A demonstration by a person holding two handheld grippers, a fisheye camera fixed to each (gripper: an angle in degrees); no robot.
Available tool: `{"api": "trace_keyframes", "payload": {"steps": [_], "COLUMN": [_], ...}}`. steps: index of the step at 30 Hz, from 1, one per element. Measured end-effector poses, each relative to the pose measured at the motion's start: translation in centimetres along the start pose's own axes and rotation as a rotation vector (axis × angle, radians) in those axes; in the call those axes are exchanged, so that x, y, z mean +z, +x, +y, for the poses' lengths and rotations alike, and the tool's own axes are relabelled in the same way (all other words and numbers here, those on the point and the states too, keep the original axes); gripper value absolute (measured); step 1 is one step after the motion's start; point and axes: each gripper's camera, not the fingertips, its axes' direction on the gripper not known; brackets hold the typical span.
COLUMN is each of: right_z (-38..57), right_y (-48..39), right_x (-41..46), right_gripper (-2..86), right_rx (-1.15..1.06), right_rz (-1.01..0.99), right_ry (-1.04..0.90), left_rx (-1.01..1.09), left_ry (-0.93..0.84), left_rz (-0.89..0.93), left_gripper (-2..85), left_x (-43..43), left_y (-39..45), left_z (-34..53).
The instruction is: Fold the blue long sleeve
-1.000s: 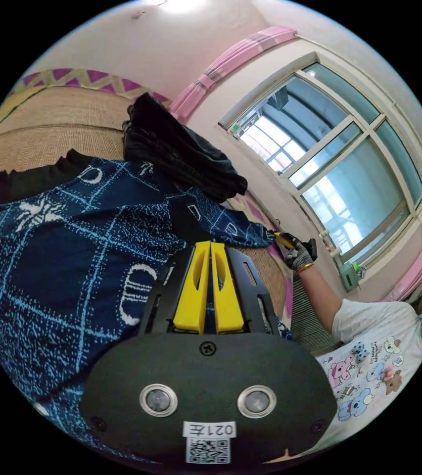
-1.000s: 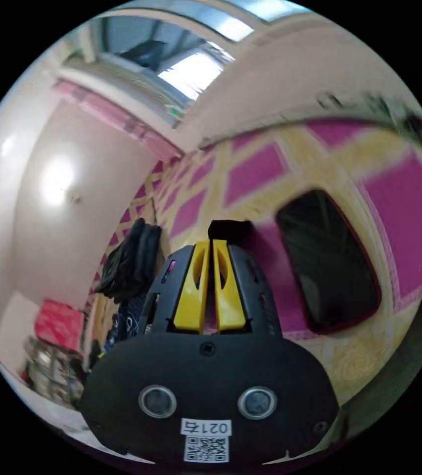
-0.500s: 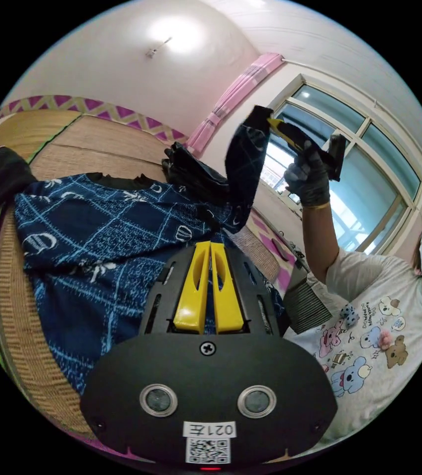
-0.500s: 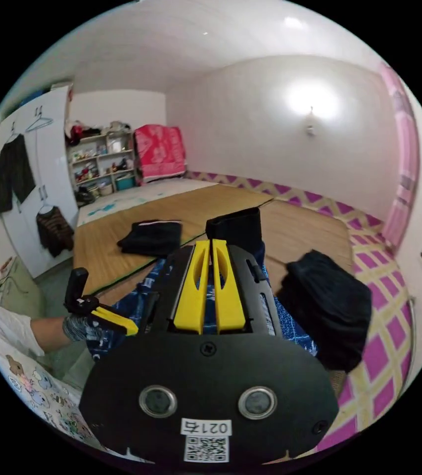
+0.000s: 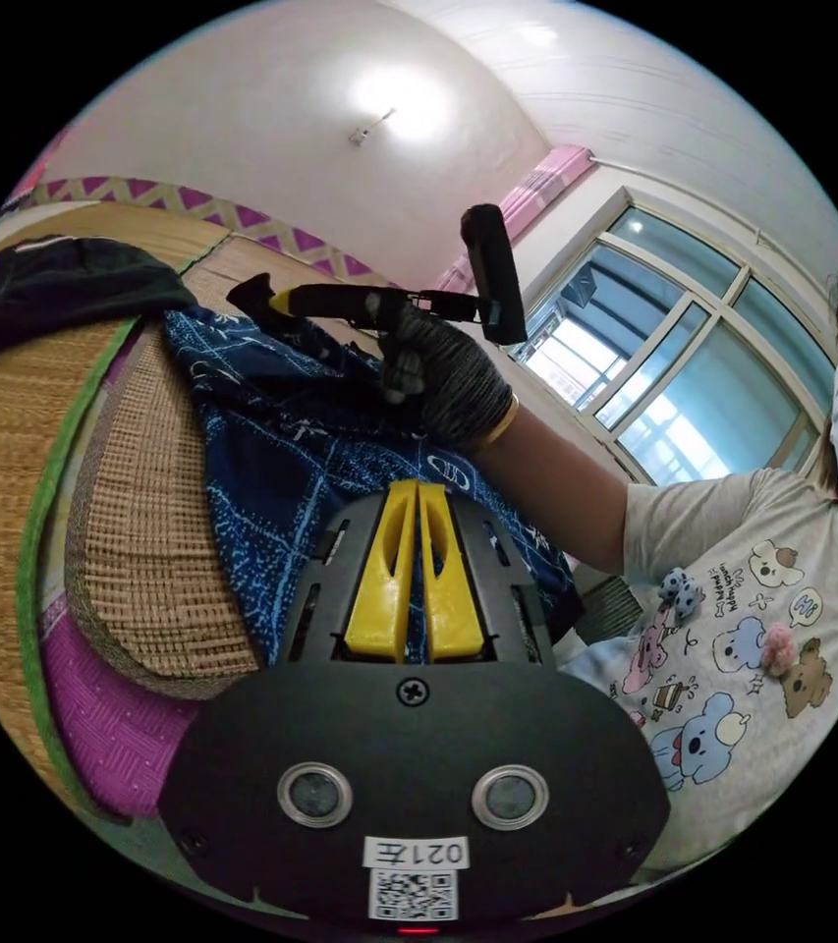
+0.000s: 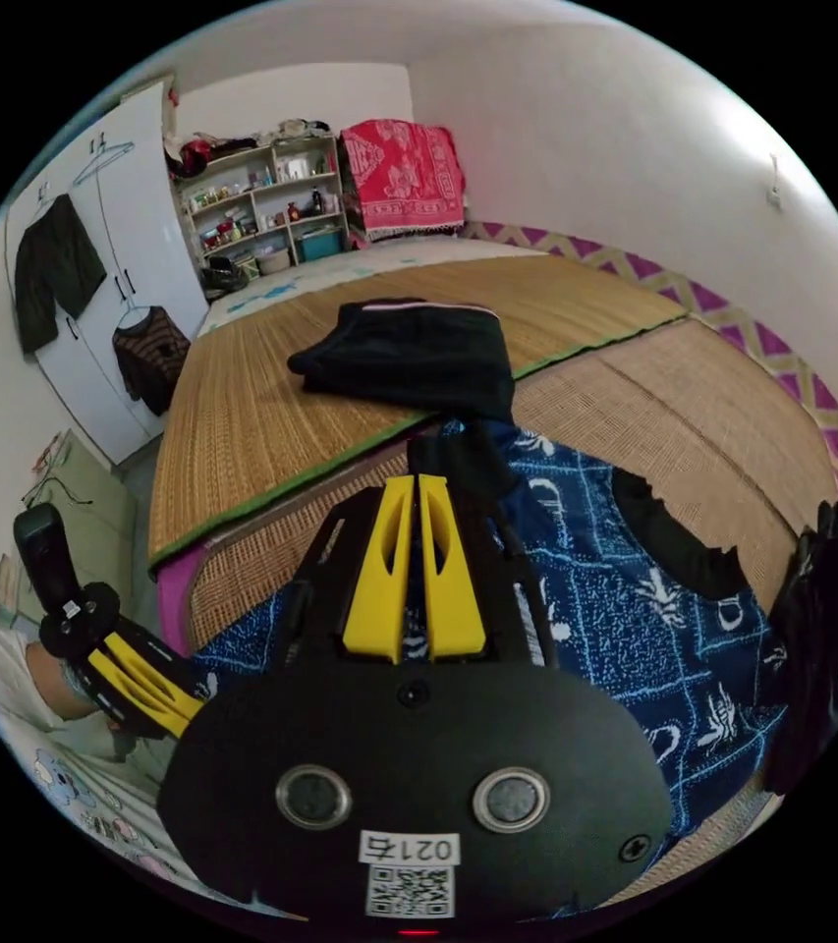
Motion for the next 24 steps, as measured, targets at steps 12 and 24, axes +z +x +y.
{"api": "trace_keyframes", "payload": {"steps": [12, 24], "right_z": [14.1, 29.1], "right_y": [15.2, 28.8], "right_x": [-9.1, -17.6], "right_gripper": [7.7, 4.7], "right_rx": [0.193, 0.474], "right_rz": [0.081, 0.145], "right_ry": [-0.052, 0.008], "left_rx": [-0.016, 0.004], "left_ry": [-0.001, 0.0], "left_rz": [0.009, -0.019], "left_gripper": [-0.9, -1.0], "left_x": [-5.7, -10.3], "left_y": [0.7, 4.3], "left_z": [0.6, 0.1]}}
